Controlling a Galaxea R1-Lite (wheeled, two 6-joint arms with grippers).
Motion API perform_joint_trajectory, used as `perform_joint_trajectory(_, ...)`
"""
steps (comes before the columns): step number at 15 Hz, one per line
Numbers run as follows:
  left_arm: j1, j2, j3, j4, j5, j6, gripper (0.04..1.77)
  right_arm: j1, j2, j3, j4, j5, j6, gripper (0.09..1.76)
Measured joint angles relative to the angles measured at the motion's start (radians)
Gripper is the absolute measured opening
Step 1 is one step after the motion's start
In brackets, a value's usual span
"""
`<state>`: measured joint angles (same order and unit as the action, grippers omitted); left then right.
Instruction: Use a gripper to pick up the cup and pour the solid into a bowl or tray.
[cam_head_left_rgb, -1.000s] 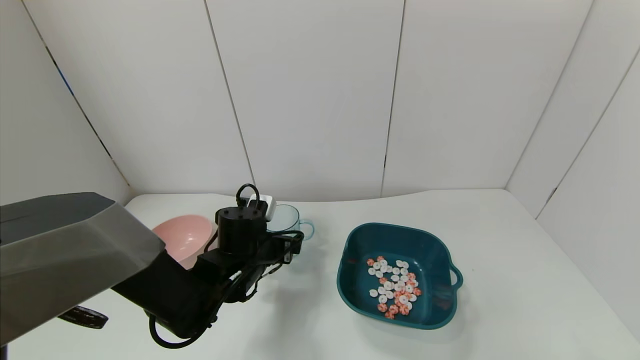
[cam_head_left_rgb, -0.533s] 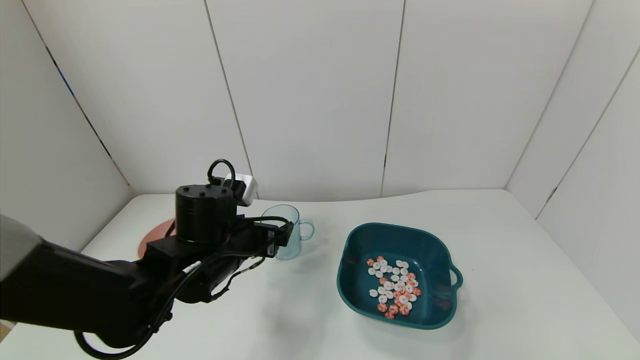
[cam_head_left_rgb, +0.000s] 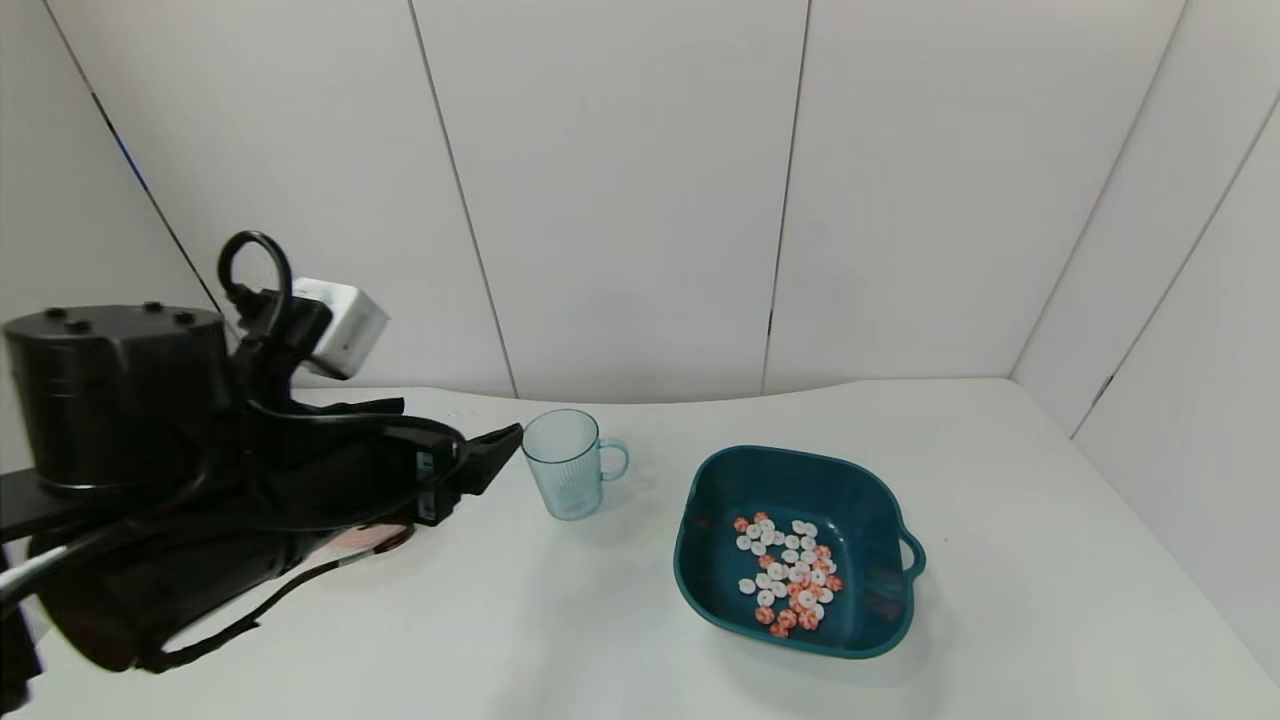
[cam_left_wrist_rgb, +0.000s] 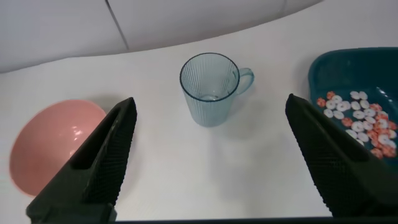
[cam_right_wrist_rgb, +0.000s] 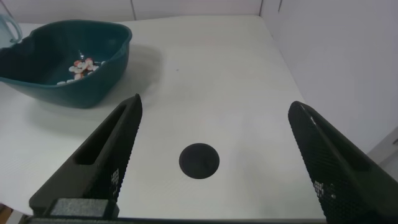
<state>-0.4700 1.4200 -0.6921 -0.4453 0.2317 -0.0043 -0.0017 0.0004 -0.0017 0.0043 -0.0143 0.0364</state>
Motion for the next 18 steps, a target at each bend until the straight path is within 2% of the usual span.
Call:
perform_joint_trajectory(6,0.037,-0.349,0.055,0.24,-0.137,0.034,1.71,0.0,0.0,0.0,0.0,0.0,0.0,1.71)
perform_joint_trajectory(9,0.073,-0.505,0.068,0.36,-0.159,0.11,1.72,0.0,0.0,0.0,0.0,0.0,0.0,1.71)
perform_joint_trajectory(12,0.147,-0.643,0.084,0.428,-0.166,0.163,1.72,0.0,0.0,0.0,0.0,0.0,0.0,1.71)
perform_joint_trajectory(18,0.342,-0.91,0.103,0.615,-0.236,0.179,1.72,0.0,0.0,0.0,0.0,0.001,0.0,1.71)
